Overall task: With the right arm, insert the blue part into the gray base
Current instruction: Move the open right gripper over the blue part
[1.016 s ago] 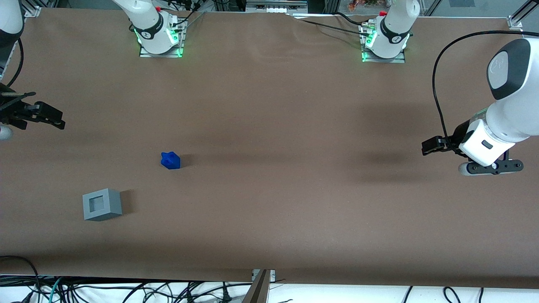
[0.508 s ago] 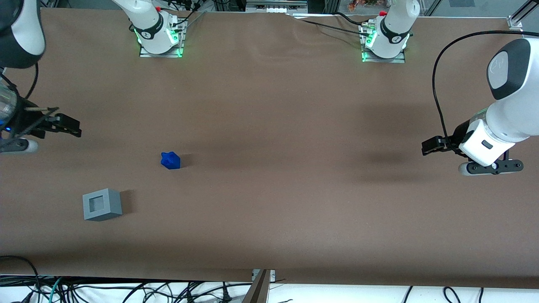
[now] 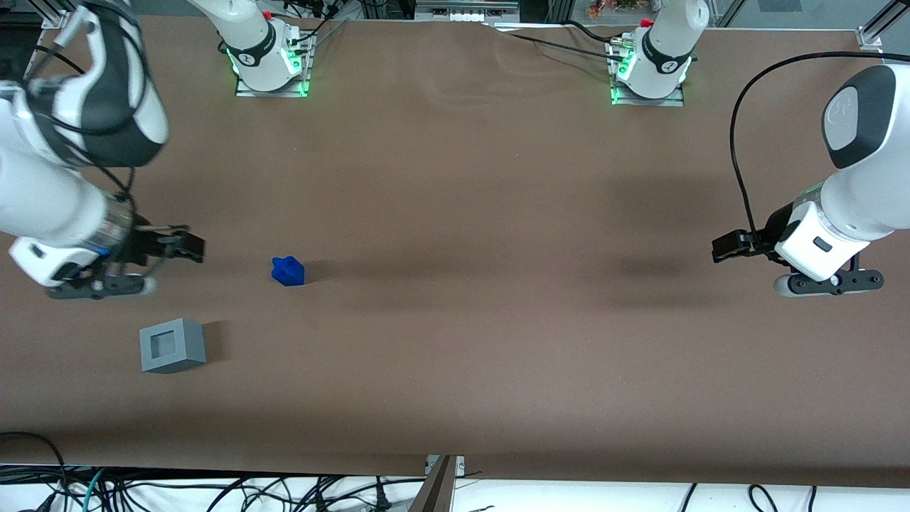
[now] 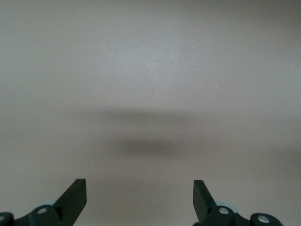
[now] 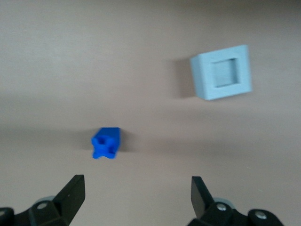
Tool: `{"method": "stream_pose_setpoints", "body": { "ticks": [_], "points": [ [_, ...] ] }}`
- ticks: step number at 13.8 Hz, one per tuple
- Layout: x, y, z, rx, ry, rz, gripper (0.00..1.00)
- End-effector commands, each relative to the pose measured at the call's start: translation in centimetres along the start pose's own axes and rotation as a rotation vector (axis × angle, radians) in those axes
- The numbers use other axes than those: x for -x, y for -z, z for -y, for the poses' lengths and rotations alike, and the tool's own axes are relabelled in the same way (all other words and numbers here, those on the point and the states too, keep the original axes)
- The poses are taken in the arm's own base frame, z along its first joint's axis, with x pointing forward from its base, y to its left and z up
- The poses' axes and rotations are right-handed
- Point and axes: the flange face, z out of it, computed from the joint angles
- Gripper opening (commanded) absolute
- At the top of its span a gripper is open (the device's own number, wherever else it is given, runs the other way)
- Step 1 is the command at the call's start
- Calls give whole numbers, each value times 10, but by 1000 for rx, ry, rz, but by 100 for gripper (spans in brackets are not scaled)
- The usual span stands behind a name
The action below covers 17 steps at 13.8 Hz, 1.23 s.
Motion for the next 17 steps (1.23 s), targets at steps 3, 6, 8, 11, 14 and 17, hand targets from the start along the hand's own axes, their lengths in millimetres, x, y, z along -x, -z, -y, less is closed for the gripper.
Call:
{"method": "stream_pose_setpoints", "body": {
  "ticks": [3, 6, 8, 11, 14, 17],
  "points": [
    [-4, -64, 32, 5, -56, 5, 100],
    [9, -92, 54, -4, -74, 12, 100],
    [16, -113, 56, -4, -110, 17, 100],
    [34, -147, 61, -14, -109, 0, 100],
    [49, -171, 69, -15, -146, 22, 100],
    [56, -185, 72, -16, -147, 26, 100]
  ]
}}
